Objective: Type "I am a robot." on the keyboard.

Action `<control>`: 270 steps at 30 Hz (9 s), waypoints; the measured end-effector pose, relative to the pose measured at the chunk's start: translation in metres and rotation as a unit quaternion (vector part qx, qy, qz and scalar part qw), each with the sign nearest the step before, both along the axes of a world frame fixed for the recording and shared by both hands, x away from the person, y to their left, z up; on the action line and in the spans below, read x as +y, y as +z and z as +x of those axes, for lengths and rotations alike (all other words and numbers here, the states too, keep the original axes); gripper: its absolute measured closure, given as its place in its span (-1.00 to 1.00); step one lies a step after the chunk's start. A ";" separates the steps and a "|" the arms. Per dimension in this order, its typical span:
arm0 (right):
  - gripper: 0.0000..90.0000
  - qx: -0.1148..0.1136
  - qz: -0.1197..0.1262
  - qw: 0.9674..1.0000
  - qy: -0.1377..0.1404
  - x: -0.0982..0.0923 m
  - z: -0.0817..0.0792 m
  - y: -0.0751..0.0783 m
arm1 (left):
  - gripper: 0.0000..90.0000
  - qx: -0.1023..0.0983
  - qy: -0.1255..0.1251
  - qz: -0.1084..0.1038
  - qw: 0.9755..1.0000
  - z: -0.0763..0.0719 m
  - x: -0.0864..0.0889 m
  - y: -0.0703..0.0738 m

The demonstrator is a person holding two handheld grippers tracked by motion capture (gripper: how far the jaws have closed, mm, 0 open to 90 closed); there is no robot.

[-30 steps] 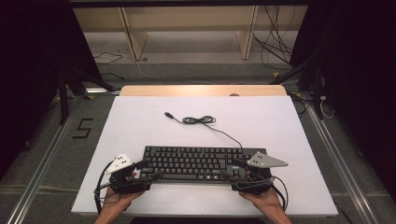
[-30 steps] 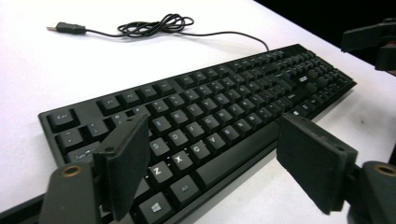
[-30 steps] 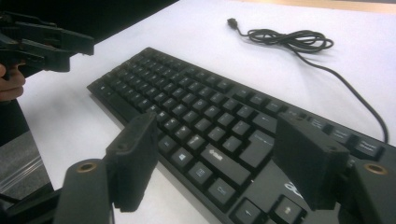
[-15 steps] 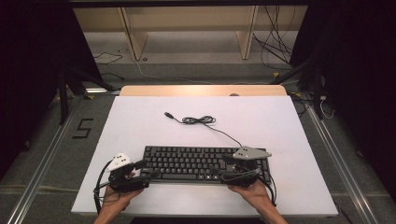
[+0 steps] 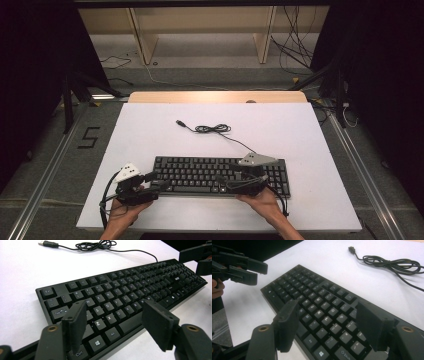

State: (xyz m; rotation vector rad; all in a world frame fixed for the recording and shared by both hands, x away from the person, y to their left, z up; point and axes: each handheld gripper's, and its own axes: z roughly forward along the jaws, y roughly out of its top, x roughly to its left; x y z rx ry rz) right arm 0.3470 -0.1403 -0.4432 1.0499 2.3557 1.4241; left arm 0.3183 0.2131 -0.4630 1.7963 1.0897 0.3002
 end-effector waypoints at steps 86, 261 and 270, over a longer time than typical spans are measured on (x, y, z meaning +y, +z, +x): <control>1.00 0.063 -0.088 0.994 -0.013 0.067 0.048 -0.032 | 0.98 0.072 0.028 0.083 0.994 0.024 0.013 -0.020; -0.18 0.042 0.006 0.998 0.051 0.042 -0.001 -0.009 | 0.98 0.048 0.012 0.058 0.997 0.038 -0.006 -0.017; -0.18 0.041 0.007 0.998 0.054 0.042 -0.003 -0.008 | 0.98 0.054 0.011 0.062 0.997 0.038 -0.007 -0.018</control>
